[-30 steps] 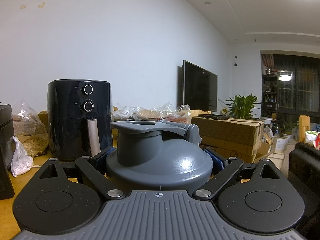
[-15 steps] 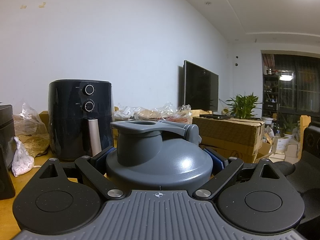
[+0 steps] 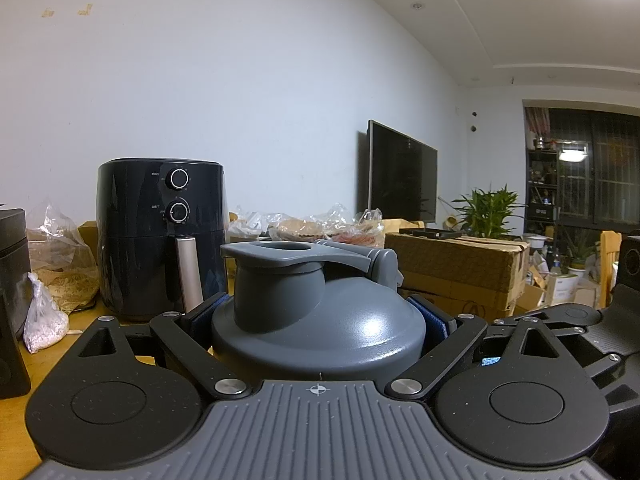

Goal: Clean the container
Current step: 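Rub the blue cloth around the bottle side with the right gripper while the left gripper holds it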

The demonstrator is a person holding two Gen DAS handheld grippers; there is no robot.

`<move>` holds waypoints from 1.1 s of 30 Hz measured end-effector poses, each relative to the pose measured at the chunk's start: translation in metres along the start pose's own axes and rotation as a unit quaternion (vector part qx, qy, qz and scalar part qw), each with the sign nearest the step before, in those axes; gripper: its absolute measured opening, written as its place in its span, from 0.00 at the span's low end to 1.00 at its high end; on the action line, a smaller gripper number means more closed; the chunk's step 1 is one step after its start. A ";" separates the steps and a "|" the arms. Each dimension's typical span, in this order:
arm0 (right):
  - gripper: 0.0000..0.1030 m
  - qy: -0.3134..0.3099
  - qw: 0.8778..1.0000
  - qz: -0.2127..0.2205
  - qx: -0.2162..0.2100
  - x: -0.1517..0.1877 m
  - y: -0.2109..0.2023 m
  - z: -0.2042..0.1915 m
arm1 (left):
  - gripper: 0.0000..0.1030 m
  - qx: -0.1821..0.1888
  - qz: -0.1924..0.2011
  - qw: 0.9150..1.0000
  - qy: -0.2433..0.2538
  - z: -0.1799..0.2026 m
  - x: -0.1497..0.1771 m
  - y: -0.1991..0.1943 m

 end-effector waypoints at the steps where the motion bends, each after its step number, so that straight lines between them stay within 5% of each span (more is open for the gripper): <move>1: 0.18 0.000 1.000 0.000 0.000 0.000 0.000 0.000 | 0.92 0.000 0.000 1.000 0.000 0.000 0.000 0.000; 23: 0.20 0.013 1.000 -0.020 -0.002 0.023 -0.020 -0.003 | 0.92 0.001 -0.001 1.000 0.001 0.000 0.003 0.002; 33: 0.12 0.023 0.999 -0.020 0.010 0.031 -0.025 0.005 | 0.92 0.001 -0.001 1.000 0.002 -0.002 0.003 0.002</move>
Point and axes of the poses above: each gripper's, at about its wrist camera, not at the fingertips, and y roughly the way its jaws point, z to its right, x to its underside, the point moved 9 cm from there along y, roughly the way its jaws point, and after that the axes turned 5 degrees about -y, right-handed, at the moved point
